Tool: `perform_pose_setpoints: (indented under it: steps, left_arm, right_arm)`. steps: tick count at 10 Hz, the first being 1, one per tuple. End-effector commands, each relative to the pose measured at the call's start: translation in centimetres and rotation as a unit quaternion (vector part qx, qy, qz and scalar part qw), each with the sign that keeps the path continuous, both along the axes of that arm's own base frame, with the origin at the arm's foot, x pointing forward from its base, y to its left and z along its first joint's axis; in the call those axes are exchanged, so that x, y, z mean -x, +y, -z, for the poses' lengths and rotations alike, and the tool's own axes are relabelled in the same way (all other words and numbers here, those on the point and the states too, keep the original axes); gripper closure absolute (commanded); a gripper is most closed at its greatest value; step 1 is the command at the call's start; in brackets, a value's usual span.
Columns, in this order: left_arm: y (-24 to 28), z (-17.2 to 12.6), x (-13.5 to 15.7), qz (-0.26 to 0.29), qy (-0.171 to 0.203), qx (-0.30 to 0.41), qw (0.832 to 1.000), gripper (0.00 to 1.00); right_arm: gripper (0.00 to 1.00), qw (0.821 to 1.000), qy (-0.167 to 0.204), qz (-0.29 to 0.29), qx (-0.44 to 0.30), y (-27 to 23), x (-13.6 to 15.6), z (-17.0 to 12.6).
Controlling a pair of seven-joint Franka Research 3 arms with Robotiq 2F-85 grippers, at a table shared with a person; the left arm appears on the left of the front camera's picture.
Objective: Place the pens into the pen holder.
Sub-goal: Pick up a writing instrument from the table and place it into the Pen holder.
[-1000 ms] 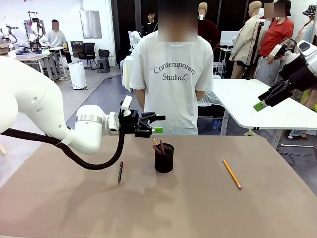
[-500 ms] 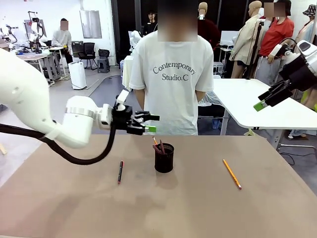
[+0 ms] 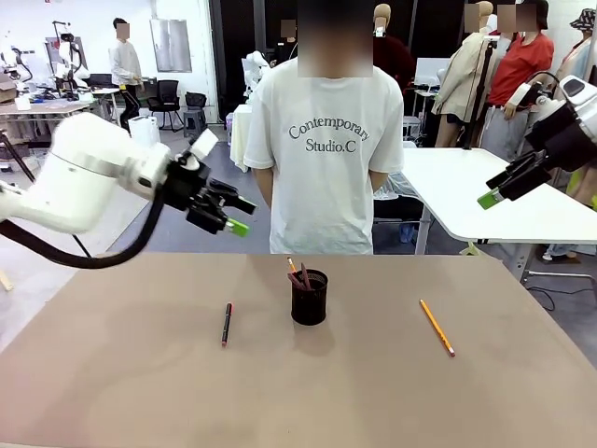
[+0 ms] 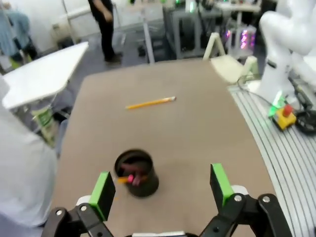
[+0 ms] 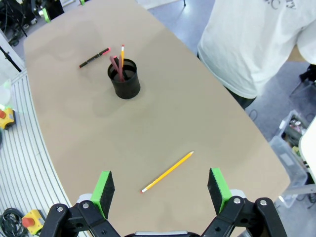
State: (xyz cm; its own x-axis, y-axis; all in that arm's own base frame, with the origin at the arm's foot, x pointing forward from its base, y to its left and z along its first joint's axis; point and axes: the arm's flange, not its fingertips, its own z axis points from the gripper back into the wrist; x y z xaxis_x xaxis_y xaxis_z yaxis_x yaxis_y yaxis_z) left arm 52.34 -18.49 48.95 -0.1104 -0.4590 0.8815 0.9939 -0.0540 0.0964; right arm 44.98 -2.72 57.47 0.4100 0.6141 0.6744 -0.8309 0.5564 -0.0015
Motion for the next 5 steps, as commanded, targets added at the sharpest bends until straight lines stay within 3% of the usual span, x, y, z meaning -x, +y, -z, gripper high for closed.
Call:
perform_pose_setpoints:
  steps: [1, 3, 5]
  left_arm:
    - [2.7, -2.4, 1.8, -0.052, 0.001, -0.039, 0.998, 0.0]
    - [5.2, -4.0, 2.2, -0.105, 0.025, -0.116, 0.987, 0.0]
    - [6.6, -4.6, 3.5, -0.1, 0.043, -0.123, 0.986, 0.0]
  right_arm:
    - [0.0, 1.0, -0.002, -0.001, -0.011, 0.0, -0.1, -0.2]
    - [0.0, 1.0, -0.002, -0.001, -0.011, 0.0, -0.1, -0.2]
    - [0.0, 1.0, -0.002, -0.001, -0.011, 0.0, -0.1, -0.2]
